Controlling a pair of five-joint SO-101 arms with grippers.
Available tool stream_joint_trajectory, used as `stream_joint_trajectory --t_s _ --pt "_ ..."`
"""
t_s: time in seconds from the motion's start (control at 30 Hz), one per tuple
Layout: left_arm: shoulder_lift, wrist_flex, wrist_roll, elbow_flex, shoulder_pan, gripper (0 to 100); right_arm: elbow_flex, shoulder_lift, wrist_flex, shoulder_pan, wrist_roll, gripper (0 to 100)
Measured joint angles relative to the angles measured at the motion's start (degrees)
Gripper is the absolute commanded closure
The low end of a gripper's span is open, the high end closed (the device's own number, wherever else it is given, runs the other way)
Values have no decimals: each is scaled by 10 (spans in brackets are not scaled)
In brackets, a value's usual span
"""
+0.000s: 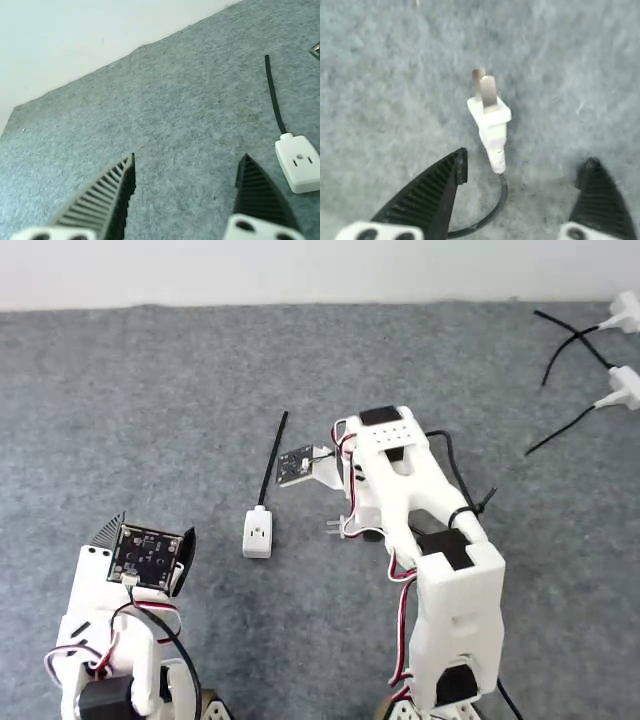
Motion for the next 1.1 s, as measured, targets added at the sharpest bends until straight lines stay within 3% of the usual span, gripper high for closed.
stream_joint_trajectory --t_s 0.17,0.7,0.8,0.9,1.1 --pt "0 0 0 0 0 685 -3 0 22 -2 -3 804" --pt "0 0 0 0 0 685 -4 11 35 -7 -129 809" --pt "0 0 0 0 0 685 -4 11 69 -12 -138 864" --pt "0 0 0 0 0 685 -4 24 109 -22 -137 998" --pt "0 0 0 0 0 685 10 72 116 -47 -133 988"
